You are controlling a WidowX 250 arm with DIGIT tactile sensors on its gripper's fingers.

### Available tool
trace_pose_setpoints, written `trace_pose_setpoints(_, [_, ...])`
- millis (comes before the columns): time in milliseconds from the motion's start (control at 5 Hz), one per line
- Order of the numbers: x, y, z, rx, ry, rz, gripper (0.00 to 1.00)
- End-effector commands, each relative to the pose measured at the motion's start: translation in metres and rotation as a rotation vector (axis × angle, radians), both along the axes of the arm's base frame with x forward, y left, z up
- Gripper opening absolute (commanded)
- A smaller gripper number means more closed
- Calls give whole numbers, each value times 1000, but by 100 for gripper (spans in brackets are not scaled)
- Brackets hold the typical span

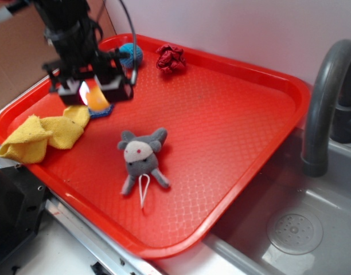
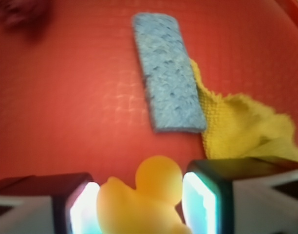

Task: Grab the yellow duck.

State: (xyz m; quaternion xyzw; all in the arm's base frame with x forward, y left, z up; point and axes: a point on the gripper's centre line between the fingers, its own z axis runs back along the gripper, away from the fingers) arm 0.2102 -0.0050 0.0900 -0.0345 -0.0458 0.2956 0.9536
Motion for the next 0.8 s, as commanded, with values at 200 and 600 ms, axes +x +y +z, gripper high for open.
trace_pose_setpoints(200, [-27,-19,132,-34,-131,-517,0])
trace_pose_setpoints(600, [-30,11,128,-46,-87,-405,0])
